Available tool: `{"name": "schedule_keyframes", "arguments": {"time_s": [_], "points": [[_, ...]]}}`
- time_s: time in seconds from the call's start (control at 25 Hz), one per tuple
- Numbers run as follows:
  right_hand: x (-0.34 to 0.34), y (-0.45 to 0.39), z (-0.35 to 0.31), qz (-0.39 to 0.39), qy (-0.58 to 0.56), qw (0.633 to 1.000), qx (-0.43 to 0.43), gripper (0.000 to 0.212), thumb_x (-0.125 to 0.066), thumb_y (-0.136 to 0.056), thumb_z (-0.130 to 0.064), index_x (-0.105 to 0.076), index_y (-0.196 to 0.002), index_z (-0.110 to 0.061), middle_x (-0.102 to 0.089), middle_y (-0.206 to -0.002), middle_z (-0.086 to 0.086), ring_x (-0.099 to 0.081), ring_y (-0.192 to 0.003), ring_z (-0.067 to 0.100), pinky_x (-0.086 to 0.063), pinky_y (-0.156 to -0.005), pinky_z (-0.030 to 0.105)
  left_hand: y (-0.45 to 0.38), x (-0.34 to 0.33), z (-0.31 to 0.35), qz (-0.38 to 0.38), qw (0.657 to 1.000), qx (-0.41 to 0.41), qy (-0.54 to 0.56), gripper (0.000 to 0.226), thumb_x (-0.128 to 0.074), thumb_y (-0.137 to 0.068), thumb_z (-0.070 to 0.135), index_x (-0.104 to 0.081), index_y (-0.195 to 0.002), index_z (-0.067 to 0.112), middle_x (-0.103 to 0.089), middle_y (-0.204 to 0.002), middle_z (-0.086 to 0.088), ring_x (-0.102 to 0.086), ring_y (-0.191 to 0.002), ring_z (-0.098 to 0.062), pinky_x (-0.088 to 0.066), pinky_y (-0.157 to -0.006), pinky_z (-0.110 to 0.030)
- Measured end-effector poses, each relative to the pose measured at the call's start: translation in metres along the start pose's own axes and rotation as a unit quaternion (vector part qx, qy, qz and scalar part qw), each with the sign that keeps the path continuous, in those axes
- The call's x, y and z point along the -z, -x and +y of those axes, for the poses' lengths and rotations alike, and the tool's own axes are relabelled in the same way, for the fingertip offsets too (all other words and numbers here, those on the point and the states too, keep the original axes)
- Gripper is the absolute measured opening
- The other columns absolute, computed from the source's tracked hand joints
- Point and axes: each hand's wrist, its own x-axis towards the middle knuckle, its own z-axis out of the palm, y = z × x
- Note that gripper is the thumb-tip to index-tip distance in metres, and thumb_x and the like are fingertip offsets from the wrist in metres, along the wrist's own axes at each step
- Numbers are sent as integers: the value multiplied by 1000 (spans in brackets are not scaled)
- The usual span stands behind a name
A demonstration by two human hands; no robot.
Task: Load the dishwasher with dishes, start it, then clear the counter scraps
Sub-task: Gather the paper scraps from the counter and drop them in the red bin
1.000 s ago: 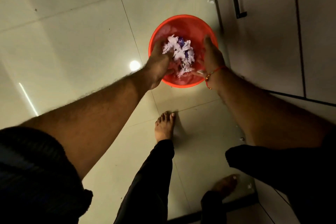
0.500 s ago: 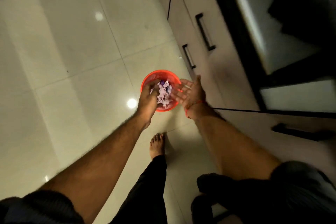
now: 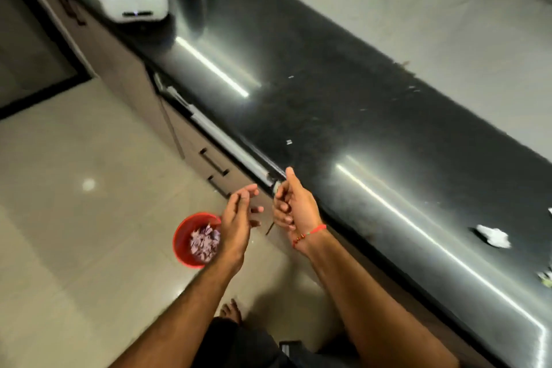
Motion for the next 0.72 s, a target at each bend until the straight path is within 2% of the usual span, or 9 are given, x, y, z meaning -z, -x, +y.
{"name": "schedule_keyframes", "arguments": {"time_s": [0.2, 0.4, 0.64, 0.72], "points": [[111, 64, -80, 144, -70, 972, 173, 46, -52, -99, -41, -47, -61, -16, -23, -48, -1, -19, -33, 8, -13, -37, 12, 25, -116, 36, -186, 974, -79, -98, 23, -45, -107, 20, -65, -114, 28, -67, -113, 9, -66, -82, -7, -52, -62, -28], [231, 112, -119, 244, -117, 931, 245, 41, -49, -100, -43, -53, -70, -15, -35, -52, -2, -24, -37, 8, -16, -36, 17, 54, -242, 45, -333, 916, -157, -160, 22, -54, -102, 22, -63, -113, 39, -62, -124, 2, -67, -97, -17, -58, -68, -31], [353, 148, -149, 315, -130, 902, 266, 36, -54, -98, -40, -60, -73, -14, -47, -58, -1, -37, -44, 13, -23, -43, 22, 93, -377, 15, -402, 859, -190, -255, 27, -56, -100, 19, -62, -122, 34, -56, -128, 8, -64, -98, -11, -60, -79, -31], [395, 158, -152, 334, -116, 896, 270, 34, -54, -99, -36, -61, -75, -13, -49, -59, 0, -39, -45, 13, -25, -44, 23, 102, -409, -9, -401, 830, -211, -326, 25, -59, -98, 18, -63, -120, 28, -54, -127, 6, -64, -93, -10, -53, -85, -23]]}}
